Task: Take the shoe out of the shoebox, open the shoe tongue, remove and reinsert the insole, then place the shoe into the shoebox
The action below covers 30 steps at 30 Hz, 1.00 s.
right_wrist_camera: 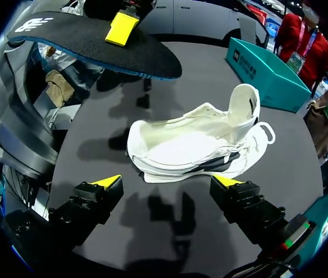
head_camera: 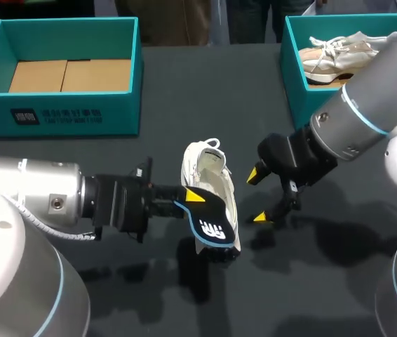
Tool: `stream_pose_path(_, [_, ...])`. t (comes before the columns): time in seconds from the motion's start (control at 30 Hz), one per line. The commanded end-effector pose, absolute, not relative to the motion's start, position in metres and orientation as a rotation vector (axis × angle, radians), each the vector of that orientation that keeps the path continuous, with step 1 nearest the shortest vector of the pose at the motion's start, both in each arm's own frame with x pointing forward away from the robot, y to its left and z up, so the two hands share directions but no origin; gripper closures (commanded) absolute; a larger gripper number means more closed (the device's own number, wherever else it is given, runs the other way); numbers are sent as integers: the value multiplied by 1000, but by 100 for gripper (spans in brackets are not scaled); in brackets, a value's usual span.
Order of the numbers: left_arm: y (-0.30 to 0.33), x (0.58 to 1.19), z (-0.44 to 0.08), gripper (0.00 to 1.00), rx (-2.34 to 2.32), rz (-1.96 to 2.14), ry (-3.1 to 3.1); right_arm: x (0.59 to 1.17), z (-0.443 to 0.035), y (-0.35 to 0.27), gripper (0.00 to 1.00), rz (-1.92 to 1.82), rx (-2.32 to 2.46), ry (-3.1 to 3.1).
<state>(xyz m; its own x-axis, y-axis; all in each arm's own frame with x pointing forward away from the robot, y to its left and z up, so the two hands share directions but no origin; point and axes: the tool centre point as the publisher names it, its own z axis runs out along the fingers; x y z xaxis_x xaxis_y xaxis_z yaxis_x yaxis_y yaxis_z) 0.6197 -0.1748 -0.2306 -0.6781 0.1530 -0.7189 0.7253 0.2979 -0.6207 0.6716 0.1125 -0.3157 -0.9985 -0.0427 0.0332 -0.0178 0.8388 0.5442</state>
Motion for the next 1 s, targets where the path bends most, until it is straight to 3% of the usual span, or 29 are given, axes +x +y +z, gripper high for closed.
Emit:
stream_pose_path(0.03, [-183,621,-235,100,775,-1382,2029,678,-323,122,0,-854,57,-2958])
stream_pose_path(1.0, [-205,631,-253,100,750,-1538,2058,680,-338,125,0,-770,43,-3016])
